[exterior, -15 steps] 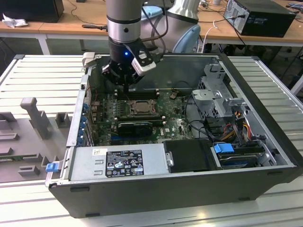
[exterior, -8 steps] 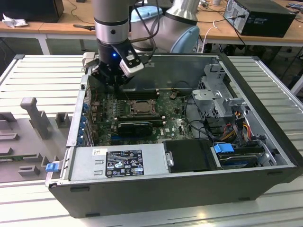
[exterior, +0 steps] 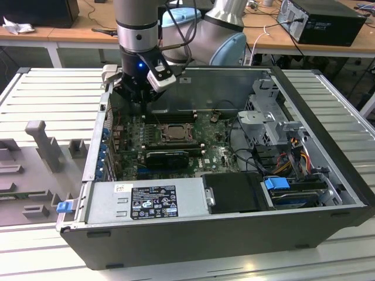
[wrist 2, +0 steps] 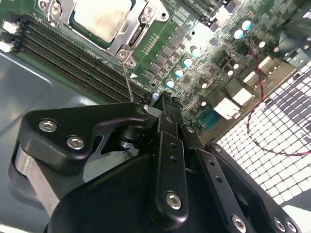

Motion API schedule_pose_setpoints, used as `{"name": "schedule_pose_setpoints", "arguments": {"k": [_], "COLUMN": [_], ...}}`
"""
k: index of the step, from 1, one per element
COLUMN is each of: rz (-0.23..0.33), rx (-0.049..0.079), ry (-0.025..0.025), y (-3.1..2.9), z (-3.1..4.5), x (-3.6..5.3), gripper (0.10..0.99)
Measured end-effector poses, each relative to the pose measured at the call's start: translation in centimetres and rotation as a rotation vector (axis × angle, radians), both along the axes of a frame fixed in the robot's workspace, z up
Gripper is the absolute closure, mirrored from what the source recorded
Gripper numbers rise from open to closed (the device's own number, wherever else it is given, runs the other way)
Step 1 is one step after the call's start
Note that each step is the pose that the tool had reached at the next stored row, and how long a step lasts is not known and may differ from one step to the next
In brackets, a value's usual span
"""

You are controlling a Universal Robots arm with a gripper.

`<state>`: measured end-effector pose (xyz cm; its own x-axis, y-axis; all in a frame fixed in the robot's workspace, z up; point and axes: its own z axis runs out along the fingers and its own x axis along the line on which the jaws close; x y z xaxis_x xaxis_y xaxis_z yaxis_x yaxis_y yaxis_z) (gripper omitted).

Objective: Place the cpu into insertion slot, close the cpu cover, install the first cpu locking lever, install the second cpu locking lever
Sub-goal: 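Install the first cpu locking lever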

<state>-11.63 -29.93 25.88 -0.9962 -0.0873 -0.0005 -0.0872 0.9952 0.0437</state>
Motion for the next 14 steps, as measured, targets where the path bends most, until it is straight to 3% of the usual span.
{"name": "schedule_pose_setpoints", "arguments": {"k": [7,10,14], "rz": [0.000,0.000,-0.002], "rx": [0.000,0.000,0.000], "ry": [0.0008,0.0028,0.0033], "y": [0.73,0.80,0.78], "z": [-0.04,-0.05,-0.05], "x": [0.71,1.75,2.16], "gripper": [0.980,0.980,0.980]}}
